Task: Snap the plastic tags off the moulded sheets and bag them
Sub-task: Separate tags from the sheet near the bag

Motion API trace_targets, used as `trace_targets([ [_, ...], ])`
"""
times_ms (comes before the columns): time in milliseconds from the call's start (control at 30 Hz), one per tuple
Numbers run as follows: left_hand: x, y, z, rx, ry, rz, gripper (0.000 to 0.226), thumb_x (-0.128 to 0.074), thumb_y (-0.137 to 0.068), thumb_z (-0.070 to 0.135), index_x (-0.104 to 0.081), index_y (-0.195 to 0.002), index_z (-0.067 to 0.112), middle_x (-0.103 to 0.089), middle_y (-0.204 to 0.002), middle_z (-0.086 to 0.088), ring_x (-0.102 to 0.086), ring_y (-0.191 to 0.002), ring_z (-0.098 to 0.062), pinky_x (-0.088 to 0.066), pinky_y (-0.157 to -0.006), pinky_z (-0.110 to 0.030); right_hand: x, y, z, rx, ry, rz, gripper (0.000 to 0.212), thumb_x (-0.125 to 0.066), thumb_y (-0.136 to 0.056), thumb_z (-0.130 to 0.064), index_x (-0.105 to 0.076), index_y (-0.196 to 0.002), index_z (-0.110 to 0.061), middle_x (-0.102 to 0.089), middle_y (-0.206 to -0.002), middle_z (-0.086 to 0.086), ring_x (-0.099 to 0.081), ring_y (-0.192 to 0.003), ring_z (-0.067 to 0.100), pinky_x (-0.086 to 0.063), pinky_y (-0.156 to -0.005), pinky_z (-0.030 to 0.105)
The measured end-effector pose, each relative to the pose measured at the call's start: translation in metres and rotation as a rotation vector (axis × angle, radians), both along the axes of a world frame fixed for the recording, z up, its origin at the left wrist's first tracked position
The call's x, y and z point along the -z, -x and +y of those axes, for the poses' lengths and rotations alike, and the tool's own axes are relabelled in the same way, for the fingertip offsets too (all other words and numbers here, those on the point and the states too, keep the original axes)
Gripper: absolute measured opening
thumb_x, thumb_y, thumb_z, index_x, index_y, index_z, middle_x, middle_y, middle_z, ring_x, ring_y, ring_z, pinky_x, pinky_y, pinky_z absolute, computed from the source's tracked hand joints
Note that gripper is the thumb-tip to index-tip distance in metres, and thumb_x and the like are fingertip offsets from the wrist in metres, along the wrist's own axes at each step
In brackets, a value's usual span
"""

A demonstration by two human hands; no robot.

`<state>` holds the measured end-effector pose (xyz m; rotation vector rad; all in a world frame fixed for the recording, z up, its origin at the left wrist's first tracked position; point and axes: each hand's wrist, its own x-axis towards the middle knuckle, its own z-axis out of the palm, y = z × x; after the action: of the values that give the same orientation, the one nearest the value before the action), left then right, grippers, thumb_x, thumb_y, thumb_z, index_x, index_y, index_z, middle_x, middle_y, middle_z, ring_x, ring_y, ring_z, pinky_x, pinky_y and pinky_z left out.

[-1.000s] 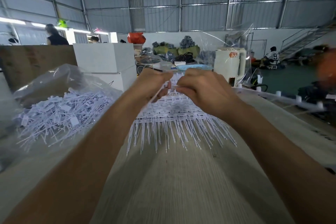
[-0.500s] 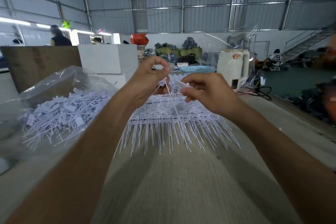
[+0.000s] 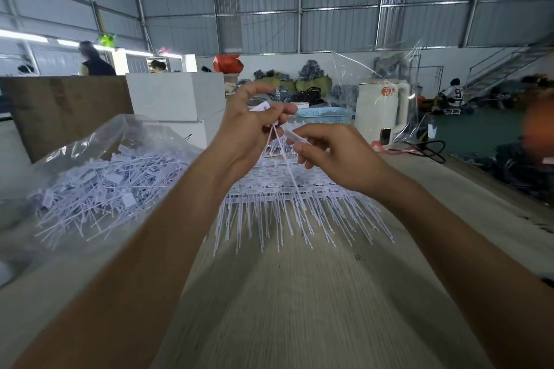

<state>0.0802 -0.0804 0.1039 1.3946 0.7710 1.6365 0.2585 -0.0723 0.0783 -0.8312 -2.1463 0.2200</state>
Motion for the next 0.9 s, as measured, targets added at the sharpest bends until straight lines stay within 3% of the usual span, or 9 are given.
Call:
trace_targets([
  [100,0.0,-0.001,0.0,-0.038,-0.042,0.047,0.033,-0.048,-0.098,-0.011,-0.051,-0.116,0.017,-0.065,-0.08,-0.01,-0.056,-0.069,-0.015,-0.047,-0.063,-0.028,0.002,0.005,-0.001,-0.016,0.044,0.0,0.012,-0.062,-0.1,-0.028,-0.072,-0.099,-0.022,-0.071,-0.072,0.0,-0.065,-0.062,0.008,-0.055,-0.069,0.032],
  [200,-0.004,-0.01,-0.004,0.007,-0.082,-0.04,0.029,-0.046,-0.099,-0.01,-0.051,-0.115,0.013,-0.062,-0.083,-0.013,-0.055,-0.071,-0.017,-0.046,-0.064,-0.028,0.002,0.01,-0.003,0.002,0.047,0.012,0.012,-0.065,-0.096,-0.037,-0.071,-0.091,-0.027,-0.066,-0.064,0.003,-0.053,-0.051,0.004,-0.041,-0.056,0.026],
  [300,-0.008,-0.023,-0.007,0.086,-0.101,-0.173,0.029,-0.046,-0.097,-0.013,-0.053,-0.112,0.011,-0.063,-0.083,-0.013,-0.058,-0.072,-0.017,-0.047,-0.063,-0.027,0.001,0.011,-0.005,-0.044,0.109,0.088,0.02,-0.067,-0.096,-0.03,-0.069,-0.08,-0.018,-0.061,-0.063,0.011,-0.046,-0.051,0.008,-0.034,-0.054,0.027],
  [367,-0.008,-0.029,-0.008,0.14,-0.122,-0.237,0.03,-0.047,-0.096,-0.015,-0.053,-0.113,0.008,-0.066,-0.086,-0.015,-0.061,-0.073,-0.017,-0.05,-0.063,-0.025,0.001,0.009,-0.007,-0.103,0.169,0.173,0.024,-0.066,-0.097,-0.023,-0.067,-0.074,-0.017,-0.055,-0.058,0.003,-0.043,-0.049,0.006,-0.033,-0.051,0.021],
  [500,-0.006,-0.034,-0.009,0.171,-0.17,-0.26,0.032,-0.048,-0.094,-0.017,-0.049,-0.12,0.003,-0.071,-0.09,-0.017,-0.069,-0.08,-0.019,-0.056,-0.075,-0.025,0.004,0.008,-0.008,-0.165,0.225,0.268,0.019,-0.064,-0.099,-0.019,-0.071,-0.081,-0.016,-0.049,-0.058,-0.001,-0.034,-0.05,0.012,-0.029,-0.049,0.022],
  [600,-0.004,-0.034,-0.009,0.227,-0.177,-0.299,0.036,-0.048,-0.094,-0.018,-0.045,-0.124,0.0,-0.072,-0.096,-0.021,-0.073,-0.096,-0.028,-0.058,-0.088,-0.029,0.004,0.01,-0.009,-0.15,0.185,0.263,0.013,-0.062,-0.1,-0.018,-0.074,-0.095,-0.019,-0.052,-0.055,-0.016,-0.034,-0.049,0.009,-0.03,-0.049,0.016],
  [667,-0.004,-0.035,-0.009,0.254,-0.181,-0.314,0.037,-0.049,-0.093,-0.018,-0.045,-0.125,0.0,-0.07,-0.105,-0.025,-0.071,-0.103,-0.032,-0.057,-0.093,-0.032,0.004,0.009,-0.009,-0.156,0.19,0.268,0.015,-0.062,-0.1,-0.018,-0.076,-0.1,-0.014,-0.046,-0.052,-0.014,-0.03,-0.048,0.009,-0.029,-0.049,0.017],
  [767,-0.003,-0.032,-0.007,0.261,-0.213,-0.252,0.04,-0.052,-0.093,-0.015,-0.044,-0.129,0.0,-0.07,-0.113,-0.024,-0.068,-0.112,-0.032,-0.054,-0.1,-0.035,0.002,0.006,-0.009,-0.185,0.193,0.258,0.021,-0.059,-0.102,-0.017,-0.075,-0.095,-0.006,-0.042,-0.05,-0.012,-0.027,-0.047,0.01,-0.026,-0.047,0.018],
  [900,-0.002,-0.019,-0.002,0.047,-0.174,0.139,0.046,-0.067,-0.095,0.014,-0.045,-0.134,0.024,-0.073,-0.12,-0.002,-0.068,-0.114,-0.021,-0.053,-0.099,-0.043,-0.003,0.003,-0.007,-0.106,0.138,0.274,0.02,-0.058,-0.102,-0.016,-0.073,-0.094,-0.007,-0.047,-0.05,-0.016,-0.032,-0.049,0.011,-0.029,-0.049,0.021],
])
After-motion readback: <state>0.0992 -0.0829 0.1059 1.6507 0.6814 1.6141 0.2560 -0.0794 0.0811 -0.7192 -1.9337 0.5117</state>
